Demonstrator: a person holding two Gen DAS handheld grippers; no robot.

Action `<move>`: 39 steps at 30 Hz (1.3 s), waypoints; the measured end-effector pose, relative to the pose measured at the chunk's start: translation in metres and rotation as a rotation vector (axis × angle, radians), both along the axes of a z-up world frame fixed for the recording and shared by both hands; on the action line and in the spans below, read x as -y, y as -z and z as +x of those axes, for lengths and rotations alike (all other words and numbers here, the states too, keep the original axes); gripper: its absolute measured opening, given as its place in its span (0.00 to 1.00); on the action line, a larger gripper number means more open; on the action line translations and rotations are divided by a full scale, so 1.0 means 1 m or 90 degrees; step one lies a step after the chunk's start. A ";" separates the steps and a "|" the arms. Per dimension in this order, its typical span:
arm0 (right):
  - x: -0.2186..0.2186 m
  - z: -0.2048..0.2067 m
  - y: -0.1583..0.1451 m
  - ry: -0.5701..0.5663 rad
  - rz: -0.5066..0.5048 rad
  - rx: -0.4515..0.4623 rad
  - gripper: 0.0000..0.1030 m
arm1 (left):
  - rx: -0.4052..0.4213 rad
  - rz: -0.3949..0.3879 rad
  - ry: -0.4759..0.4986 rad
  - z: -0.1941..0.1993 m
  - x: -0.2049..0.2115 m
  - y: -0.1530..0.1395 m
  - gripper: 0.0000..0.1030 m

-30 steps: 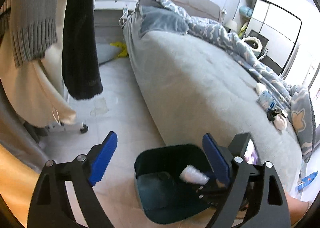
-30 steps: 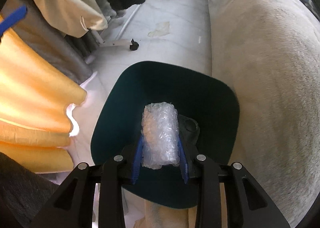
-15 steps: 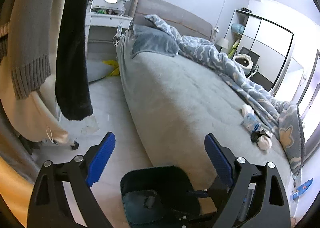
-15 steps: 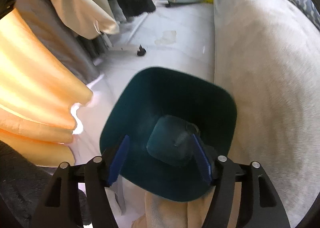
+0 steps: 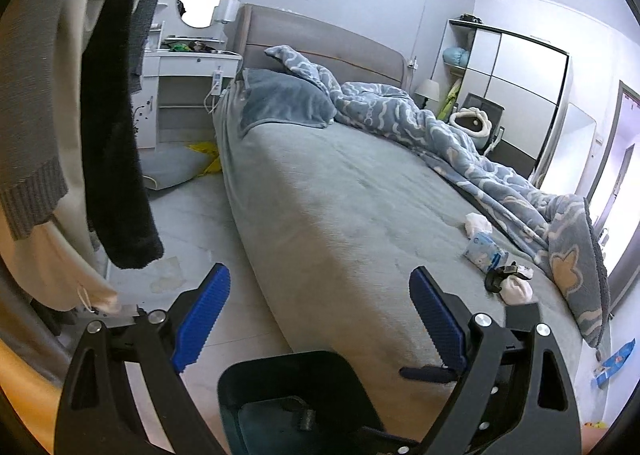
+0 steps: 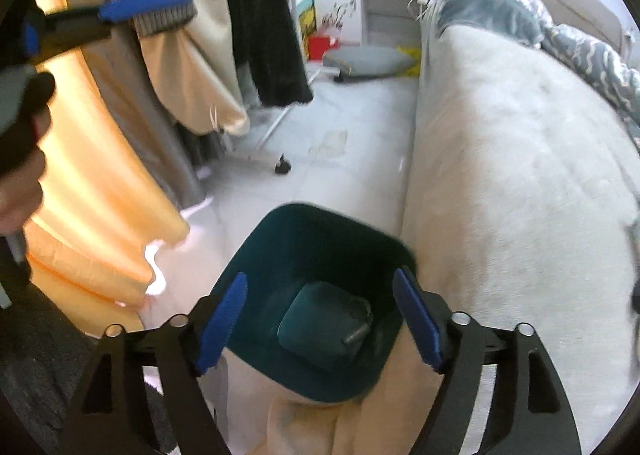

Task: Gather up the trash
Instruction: 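Move both tools back to the bed and grasp the black FOCO tissue pack with the right tool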

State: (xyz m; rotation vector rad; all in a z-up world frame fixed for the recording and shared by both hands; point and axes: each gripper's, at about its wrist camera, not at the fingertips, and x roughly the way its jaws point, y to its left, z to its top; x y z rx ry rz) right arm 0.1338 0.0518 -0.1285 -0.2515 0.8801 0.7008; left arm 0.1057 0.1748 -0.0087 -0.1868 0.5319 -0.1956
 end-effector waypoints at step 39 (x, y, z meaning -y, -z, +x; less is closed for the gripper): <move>0.279 0.056 -0.071 0.455 0.088 0.080 0.92 | 0.009 0.004 0.155 0.080 0.158 0.014 0.93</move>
